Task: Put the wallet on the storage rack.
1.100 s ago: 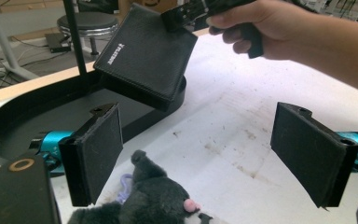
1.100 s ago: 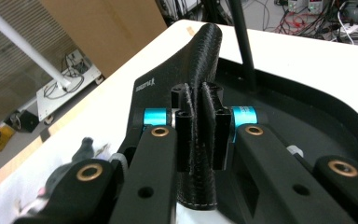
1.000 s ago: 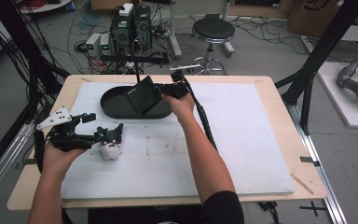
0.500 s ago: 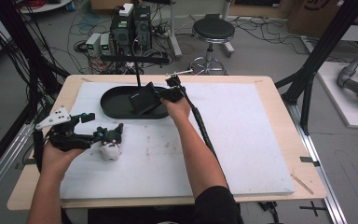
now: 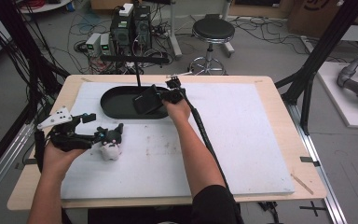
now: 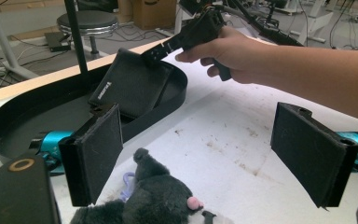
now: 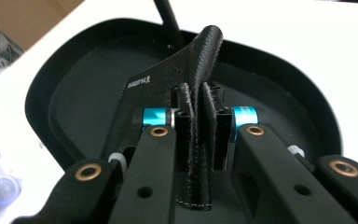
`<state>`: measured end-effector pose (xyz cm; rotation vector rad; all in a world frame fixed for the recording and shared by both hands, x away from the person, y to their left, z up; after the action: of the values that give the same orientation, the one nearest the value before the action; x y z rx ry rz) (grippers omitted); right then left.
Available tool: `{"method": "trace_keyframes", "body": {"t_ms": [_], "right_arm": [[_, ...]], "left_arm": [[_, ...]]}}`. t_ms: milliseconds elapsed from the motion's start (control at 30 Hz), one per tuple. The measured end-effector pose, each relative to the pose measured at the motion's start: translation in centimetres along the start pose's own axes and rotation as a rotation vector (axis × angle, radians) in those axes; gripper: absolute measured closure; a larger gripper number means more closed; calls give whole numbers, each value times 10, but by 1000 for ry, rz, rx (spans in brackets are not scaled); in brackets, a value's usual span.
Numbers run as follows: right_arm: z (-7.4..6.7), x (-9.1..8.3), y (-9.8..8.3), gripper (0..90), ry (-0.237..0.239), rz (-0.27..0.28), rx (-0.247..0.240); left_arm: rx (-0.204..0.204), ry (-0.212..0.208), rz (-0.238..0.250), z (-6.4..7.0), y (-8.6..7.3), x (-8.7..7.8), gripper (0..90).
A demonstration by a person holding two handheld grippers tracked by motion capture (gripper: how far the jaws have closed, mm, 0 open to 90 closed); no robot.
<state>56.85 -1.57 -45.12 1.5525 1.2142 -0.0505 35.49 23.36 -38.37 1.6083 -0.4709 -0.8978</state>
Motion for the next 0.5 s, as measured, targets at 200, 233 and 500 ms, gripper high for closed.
{"method": "trace_keyframes", "body": {"t_ms": [200, 233, 500], "right_arm": [[0, 4, -4, 785, -47, -17, -27], [0, 4, -4, 785, -47, -17, -27], [1, -11, 2, 481, -135, -3, -94]], "left_arm": [[3, -2, -2, 0, 0, -1, 167], [3, -2, -2, 0, 0, -1, 167], [-11, 5, -12, -1, -2, 0, 167]]}}
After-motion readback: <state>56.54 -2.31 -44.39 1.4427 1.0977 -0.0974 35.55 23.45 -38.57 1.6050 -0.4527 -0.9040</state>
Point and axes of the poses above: each handheld gripper's, and its own axes: x roughly forward along the jaws, y roughly out of its top, z roughly to its right, the point moved 6 cm from there along x, roughly forward along the jaws, and after that the axes turned 7 degrees about x, right-handed, at the moved point
